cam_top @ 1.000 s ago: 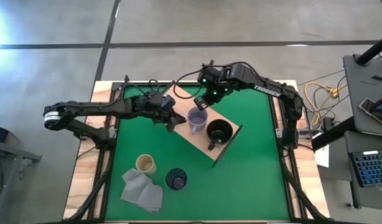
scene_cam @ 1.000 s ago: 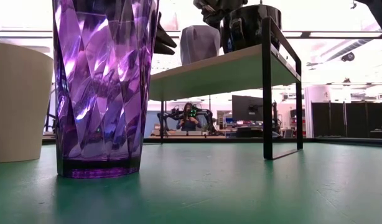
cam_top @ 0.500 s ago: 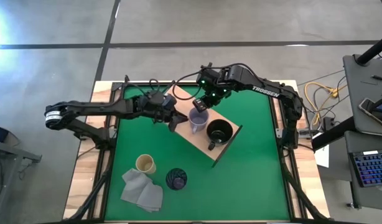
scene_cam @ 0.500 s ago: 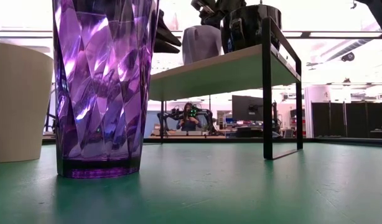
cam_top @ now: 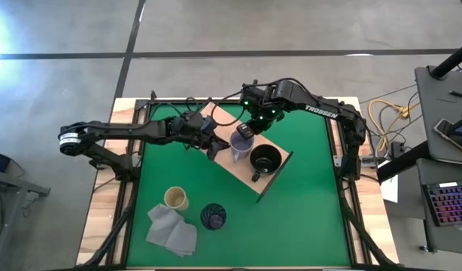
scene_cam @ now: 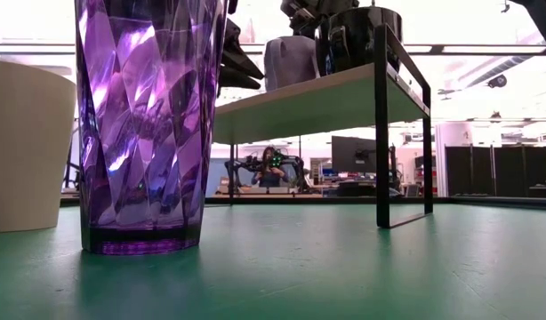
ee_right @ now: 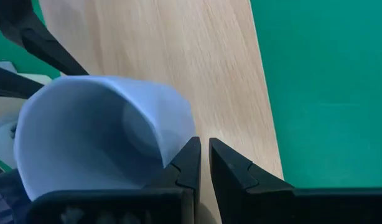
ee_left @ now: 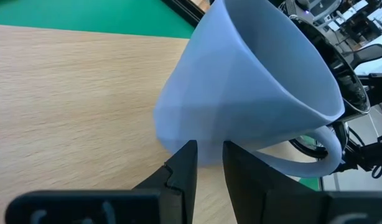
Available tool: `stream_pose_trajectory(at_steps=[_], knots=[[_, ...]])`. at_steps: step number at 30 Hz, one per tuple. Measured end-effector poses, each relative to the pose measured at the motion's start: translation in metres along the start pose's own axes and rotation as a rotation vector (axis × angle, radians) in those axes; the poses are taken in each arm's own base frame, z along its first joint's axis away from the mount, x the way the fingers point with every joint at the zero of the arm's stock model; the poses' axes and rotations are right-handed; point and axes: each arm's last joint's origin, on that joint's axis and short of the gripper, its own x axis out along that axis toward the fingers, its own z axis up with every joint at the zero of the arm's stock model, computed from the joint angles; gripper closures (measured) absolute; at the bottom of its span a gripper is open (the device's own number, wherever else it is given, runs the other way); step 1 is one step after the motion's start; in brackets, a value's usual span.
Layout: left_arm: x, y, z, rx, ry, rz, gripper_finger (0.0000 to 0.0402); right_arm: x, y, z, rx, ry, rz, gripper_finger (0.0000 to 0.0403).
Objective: Stack small to large cups/mugs on shelf
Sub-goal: Put the blue mug on the shelf, then put the brown cup on the shelf
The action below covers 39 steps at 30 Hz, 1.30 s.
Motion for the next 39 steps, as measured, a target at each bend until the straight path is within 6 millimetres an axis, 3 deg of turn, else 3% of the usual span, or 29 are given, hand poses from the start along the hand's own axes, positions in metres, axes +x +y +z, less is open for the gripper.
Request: stream_pose_trajectory(at_steps=[30, 39], knots=[[-0.001, 0.000, 0.001, 0.027, -0.004, 0.004, 0.0339, 0.001, 0.013, -0.017, -0.047, 0.052, -0.016, 0.0376], [-0.020, 0.004, 0.000, 0.055, 0.039, 0.052, 0.0339, -0.010, 0.009, -0.014, -0.052, -0.079, -0.152, 0.0375]])
